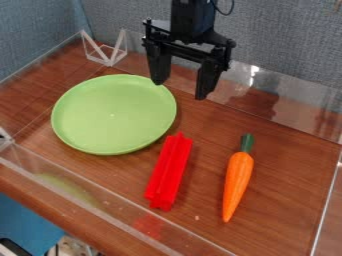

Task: Put the red object on the green plate

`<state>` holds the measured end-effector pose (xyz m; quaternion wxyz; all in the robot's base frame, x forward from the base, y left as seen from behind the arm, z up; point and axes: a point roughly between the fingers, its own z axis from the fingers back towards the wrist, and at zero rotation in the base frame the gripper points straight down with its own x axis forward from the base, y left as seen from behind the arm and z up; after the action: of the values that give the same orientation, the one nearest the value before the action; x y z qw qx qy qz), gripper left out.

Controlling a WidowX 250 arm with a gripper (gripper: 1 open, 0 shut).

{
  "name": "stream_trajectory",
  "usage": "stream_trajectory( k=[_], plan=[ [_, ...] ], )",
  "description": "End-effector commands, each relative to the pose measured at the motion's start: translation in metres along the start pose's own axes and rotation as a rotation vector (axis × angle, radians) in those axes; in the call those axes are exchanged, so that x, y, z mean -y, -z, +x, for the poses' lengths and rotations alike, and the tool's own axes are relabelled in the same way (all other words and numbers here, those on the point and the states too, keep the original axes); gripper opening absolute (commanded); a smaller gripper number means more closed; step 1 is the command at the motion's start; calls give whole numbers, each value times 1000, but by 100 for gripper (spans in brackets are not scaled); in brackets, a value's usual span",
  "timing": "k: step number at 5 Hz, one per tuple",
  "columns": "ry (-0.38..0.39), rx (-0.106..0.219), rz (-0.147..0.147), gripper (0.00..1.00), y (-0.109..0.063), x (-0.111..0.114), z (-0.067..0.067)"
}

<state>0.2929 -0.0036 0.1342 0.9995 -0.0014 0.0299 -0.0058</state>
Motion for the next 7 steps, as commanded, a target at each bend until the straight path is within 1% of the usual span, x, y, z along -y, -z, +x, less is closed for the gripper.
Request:
stream_trajectory(
  k=[1, 2, 3, 4, 5, 6, 7],
  plan=[
    [-4, -19, -3, 100, 18, 8, -17],
    [3, -31, -4, 100, 40, 17, -37],
    [-10, -19, 7, 100, 54, 15, -41],
    [1, -16, 16, 100, 65, 2, -45],
    [-3, 5, 25, 100, 75, -12, -50],
    [-25, 48, 20, 100, 76, -5, -53],
    [-41, 62, 18, 100, 76, 2, -53]
  ],
)
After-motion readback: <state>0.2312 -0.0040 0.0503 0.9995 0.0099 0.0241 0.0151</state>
